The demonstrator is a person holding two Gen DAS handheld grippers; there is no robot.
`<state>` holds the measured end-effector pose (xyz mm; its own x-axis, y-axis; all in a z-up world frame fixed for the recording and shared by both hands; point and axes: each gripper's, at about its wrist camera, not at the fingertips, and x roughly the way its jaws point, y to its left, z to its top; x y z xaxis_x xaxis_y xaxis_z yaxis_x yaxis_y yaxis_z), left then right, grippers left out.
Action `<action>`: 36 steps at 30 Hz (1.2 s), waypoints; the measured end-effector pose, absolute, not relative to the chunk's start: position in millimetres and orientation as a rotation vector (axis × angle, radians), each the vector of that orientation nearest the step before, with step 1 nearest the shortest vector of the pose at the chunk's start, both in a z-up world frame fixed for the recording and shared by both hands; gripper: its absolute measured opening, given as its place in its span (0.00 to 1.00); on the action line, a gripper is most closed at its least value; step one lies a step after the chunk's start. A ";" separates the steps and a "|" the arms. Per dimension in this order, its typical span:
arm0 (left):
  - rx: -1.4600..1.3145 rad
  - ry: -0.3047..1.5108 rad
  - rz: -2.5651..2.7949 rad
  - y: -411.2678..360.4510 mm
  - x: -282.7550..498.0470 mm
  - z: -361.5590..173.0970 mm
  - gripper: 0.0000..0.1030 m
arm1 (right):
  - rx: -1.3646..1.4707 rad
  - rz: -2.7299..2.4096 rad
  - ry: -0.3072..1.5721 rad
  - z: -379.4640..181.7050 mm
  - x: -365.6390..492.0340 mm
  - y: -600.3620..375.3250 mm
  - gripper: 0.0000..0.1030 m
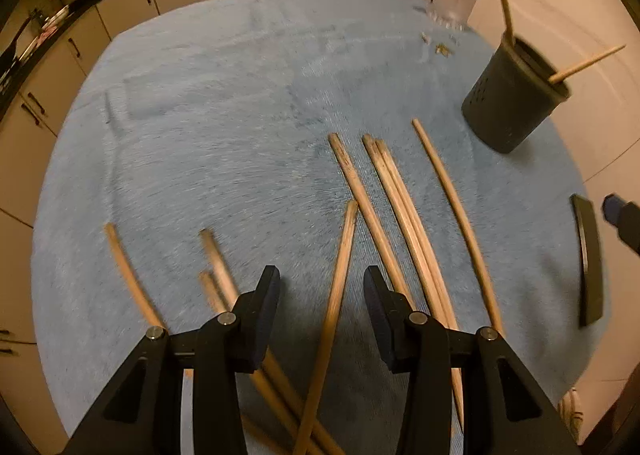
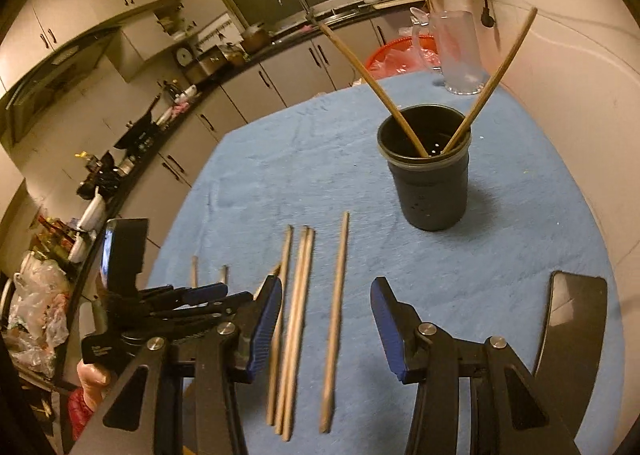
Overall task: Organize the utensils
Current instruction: 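Return to the towel and grasp a chopstick with each tool, then lift the held chopsticks upright and carry both tools to the black holder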
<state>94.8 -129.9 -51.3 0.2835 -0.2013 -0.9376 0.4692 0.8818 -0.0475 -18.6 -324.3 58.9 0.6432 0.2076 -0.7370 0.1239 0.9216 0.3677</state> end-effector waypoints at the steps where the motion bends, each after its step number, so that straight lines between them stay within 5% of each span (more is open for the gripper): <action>1: 0.272 1.212 -0.447 -133.2 96.9 -56.1 0.33 | 0.409 0.048 0.884 56.9 -15.3 -325.3 0.48; 5: 0.299 1.174 -0.403 -140.0 102.9 -59.8 0.09 | 0.406 0.039 0.916 51.7 1.7 -324.9 0.48; 9: 0.228 1.192 -0.380 -130.0 117.8 -60.5 0.07 | 0.353 0.022 0.965 46.9 28.7 -311.6 0.44; 11: 0.184 1.208 -0.371 -119.8 124.8 -61.0 0.07 | 0.339 0.021 1.006 39.7 48.0 -304.7 0.34; 25: 0.126 1.244 -0.423 -106.4 139.0 -58.9 0.07 | 0.185 -0.094 1.205 -18.7 125.8 -281.2 0.26; 27: 0.129 1.240 -0.417 -108.8 141.9 -58.7 0.07 | 0.185 -0.073 1.231 -26.4 129.5 -277.8 0.17; 31: 0.134 1.230 -0.407 -114.1 145.6 -59.0 0.07 | 0.153 -0.052 1.218 -27.9 132.9 -272.9 0.07; 36: 0.071 1.197 -0.423 -104.3 142.3 -42.8 0.07 | 0.249 -0.009 1.124 -3.3 111.6 -286.0 0.06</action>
<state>142.3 -104.3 -42.8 0.2975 -0.2806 -0.9126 0.3547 0.9199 -0.1672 111.6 -286.0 -3.3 0.4348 0.1182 -0.8927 0.1321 0.9722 0.1931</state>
